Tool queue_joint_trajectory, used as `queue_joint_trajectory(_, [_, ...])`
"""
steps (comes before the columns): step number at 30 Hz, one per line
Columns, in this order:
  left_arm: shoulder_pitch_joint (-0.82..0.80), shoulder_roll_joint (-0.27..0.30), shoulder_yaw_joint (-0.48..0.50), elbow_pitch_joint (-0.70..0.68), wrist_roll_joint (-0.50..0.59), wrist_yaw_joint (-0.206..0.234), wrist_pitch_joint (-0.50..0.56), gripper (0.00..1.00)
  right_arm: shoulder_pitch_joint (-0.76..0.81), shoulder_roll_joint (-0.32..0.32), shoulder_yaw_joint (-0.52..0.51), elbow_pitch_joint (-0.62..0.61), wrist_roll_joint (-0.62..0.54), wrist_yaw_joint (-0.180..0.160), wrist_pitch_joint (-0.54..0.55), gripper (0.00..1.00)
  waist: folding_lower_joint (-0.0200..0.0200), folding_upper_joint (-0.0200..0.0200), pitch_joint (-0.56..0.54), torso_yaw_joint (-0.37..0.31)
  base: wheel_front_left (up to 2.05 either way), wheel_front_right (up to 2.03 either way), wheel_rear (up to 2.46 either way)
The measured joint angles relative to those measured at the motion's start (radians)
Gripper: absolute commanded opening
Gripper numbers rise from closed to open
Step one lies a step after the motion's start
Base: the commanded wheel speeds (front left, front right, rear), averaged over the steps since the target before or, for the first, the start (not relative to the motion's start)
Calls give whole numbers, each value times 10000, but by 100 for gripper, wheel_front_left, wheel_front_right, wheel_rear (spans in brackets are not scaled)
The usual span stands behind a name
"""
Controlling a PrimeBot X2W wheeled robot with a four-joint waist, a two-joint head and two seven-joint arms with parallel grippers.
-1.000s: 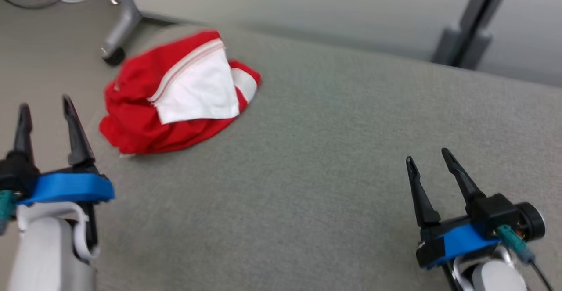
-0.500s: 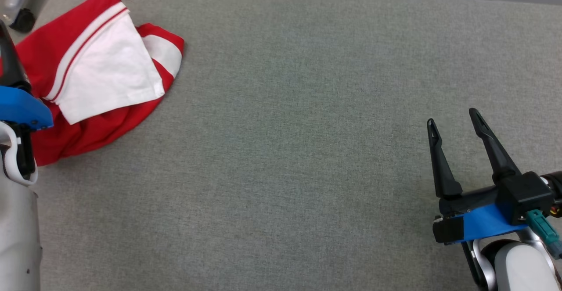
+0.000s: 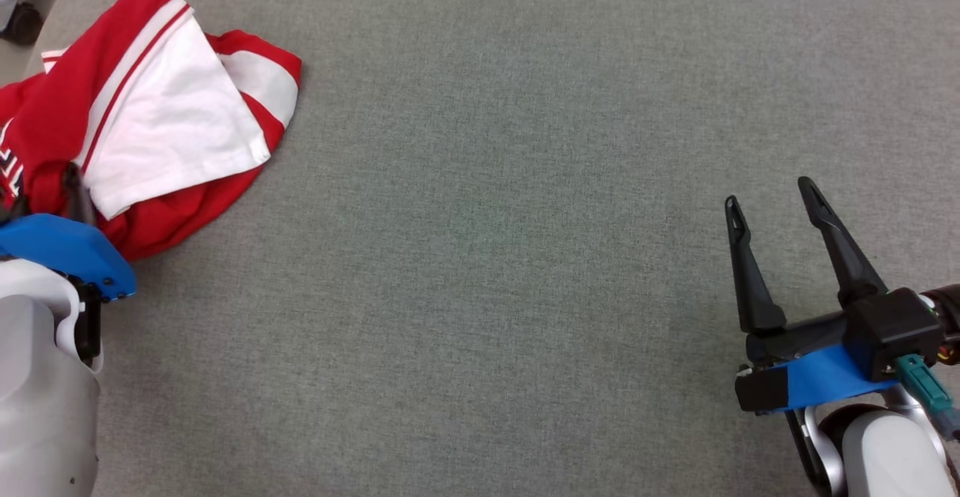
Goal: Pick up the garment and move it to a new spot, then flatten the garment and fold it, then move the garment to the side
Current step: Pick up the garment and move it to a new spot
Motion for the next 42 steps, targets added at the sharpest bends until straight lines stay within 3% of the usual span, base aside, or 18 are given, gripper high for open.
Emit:
queue_joint_trajectory(8, [-487, 242, -125, 40, 17, -63, -1014, 0, 55, 2, 144, 485, 393, 0, -290, 100, -2, 0, -644, -110, 0, 0, 0])
queue_joint_trajectory(16, [-1003, 267, -339, -2493, 303, -107, -1181, 0, 328, 2, 153, 1151, 1005, 0, -761, 100, -4, 0, -1615, -566, 0, 0, 0])
queue_joint_trajectory(24, [-1395, -186, -1156, -5392, 556, -178, -1118, 0, 471, 0, 196, 1691, 1626, 0, -1162, 100, -4, 0, -2112, -1599, 0, 0, 0])
queue_joint_trajectory(31, [-1629, -608, -1808, -7139, 577, -182, -291, 0, 448, 0, 385, 2061, 2052, -2, -1436, 100, -2, 0, -2134, -2915, 0, 0, 0])
queue_joint_trajectory(37, [-1444, -1273, -2717, -7574, 435, -205, 67, 0, 349, -2, 437, 2284, 2257, -2, -1609, 100, -2, 0, -1999, -3844, 0, 0, 0])
queue_joint_trajectory(42, [-632, -1854, -3532, -7331, 263, -207, 10, 0, 223, -2, 514, 2347, 2372, -2, -1676, 100, -2, 0, -1854, -4233, 0, 0, 0])
